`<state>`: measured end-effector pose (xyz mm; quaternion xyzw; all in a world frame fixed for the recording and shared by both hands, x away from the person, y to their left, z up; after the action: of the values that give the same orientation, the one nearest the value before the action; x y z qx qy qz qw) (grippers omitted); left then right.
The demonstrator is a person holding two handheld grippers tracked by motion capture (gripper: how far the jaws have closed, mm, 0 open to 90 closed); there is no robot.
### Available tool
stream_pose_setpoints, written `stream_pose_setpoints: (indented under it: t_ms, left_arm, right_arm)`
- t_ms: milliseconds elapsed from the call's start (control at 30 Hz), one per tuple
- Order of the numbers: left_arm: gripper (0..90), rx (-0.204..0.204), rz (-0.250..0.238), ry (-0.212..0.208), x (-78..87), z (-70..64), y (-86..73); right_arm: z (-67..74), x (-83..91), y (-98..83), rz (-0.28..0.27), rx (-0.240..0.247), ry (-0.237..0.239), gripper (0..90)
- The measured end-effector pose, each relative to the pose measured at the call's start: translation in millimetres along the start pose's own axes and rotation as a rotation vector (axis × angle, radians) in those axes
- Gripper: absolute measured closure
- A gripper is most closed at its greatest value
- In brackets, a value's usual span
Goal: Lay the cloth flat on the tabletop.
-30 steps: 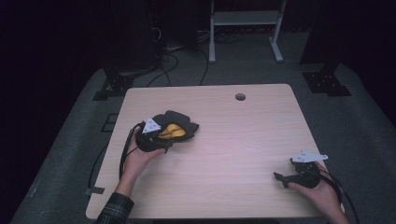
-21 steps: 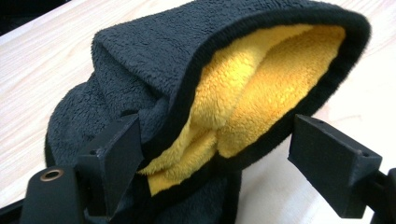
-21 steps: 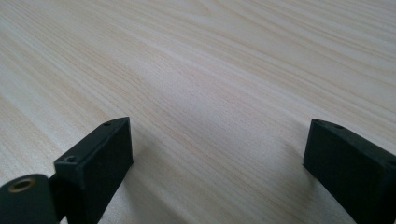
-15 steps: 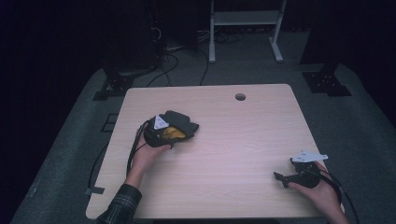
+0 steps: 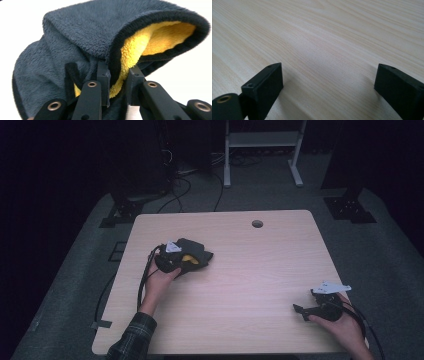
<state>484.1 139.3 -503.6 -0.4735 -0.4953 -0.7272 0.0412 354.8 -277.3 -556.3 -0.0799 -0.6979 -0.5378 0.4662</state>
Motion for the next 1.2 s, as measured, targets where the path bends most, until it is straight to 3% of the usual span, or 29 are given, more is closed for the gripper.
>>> stream_pose_setpoints:
  t_ms: [100, 300, 533, 800, 967, 1100, 1200]
  left_arm:
    - [77.4, 0.009, -0.052, -0.056, 11.7, -12.6, 10.2]
    - [77.7, -0.016, -0.120, -0.159, 34.7, -44.3, 32.3]
    - [77.7, -0.070, -0.143, -0.289, 45.3, -91.5, 49.8]
    - [77.5, -0.151, -0.124, -0.432, 40.6, -157.2, 57.6]
    - [76.8, -0.203, -0.091, -0.484, 27.6, -190.5, 54.8]
    - [69.5, -0.218, -0.082, -0.508, 18.6, -205.3, 52.7]
    - [61.6, -0.208, -0.107, -0.518, 23.8, -204.7, 56.8]
  right_arm:
    - [-0.1, 0.0, 0.0, 0.000, 0.000, 0.000, 7.2]
    - [-0.2, 0.0, 0.1, -0.001, 0.001, 0.000, 7.2]
    - [-0.3, 0.0, 0.1, -0.001, 0.001, 0.000, 7.3]
    - [-0.2, 0.0, 0.2, -0.002, -0.001, 0.000, 7.3]
    - [-0.2, 0.0, 0.1, -0.001, 0.000, 0.000, 7.3]
    - [-0.3, 0.0, 0.1, -0.001, 0.002, 0.000, 7.3]
    - [-0.3, 0.1, 0.0, -0.001, 0.002, 0.000, 7.3]
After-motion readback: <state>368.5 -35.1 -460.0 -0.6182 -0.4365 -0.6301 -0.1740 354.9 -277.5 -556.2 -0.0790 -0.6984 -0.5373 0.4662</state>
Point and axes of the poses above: each handheld gripper's, and its own axes: x roughly backward along the jaws, y roughly out of its top, z roughly to its left, the point moved 10 cm from there along -x, roughly forward along the jaws, and after that the axes turned 4 degrees about z, right-handed, at the moved point
